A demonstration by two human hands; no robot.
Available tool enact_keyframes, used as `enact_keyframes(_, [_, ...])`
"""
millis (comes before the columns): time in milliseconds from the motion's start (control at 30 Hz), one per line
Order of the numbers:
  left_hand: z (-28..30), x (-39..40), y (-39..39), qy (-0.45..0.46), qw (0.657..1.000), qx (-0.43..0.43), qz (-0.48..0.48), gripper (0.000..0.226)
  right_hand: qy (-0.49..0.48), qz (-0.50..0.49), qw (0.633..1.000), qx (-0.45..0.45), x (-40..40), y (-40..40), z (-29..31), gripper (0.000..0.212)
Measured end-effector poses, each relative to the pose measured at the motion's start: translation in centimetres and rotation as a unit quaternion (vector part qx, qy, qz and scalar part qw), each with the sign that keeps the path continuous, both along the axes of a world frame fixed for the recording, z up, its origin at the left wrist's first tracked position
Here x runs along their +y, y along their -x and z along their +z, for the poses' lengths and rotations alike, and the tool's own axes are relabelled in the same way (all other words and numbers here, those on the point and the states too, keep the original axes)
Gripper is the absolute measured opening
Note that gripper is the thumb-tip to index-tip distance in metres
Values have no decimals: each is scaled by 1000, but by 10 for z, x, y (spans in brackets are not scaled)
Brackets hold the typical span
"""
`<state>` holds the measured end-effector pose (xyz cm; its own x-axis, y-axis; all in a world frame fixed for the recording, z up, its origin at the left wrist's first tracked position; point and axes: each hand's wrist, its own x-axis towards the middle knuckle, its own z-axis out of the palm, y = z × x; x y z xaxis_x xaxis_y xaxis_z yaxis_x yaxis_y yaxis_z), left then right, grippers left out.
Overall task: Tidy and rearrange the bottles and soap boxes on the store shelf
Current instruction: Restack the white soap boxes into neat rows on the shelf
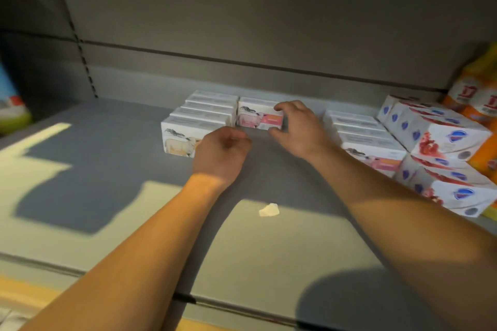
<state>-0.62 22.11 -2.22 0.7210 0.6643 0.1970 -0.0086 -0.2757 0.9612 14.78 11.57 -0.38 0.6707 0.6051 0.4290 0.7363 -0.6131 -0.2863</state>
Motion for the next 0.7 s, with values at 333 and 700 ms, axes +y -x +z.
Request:
enact_keyframes(333, [-10, 1, -11, -55, 998, 16, 38, 18, 22, -78, 997, -19, 44, -55, -14, 61])
enact_keyframes(700, [0, -7, -5, -71, 996, -29, 53, 22, -255, -15, 946, 200, -35, 50, 8, 27])
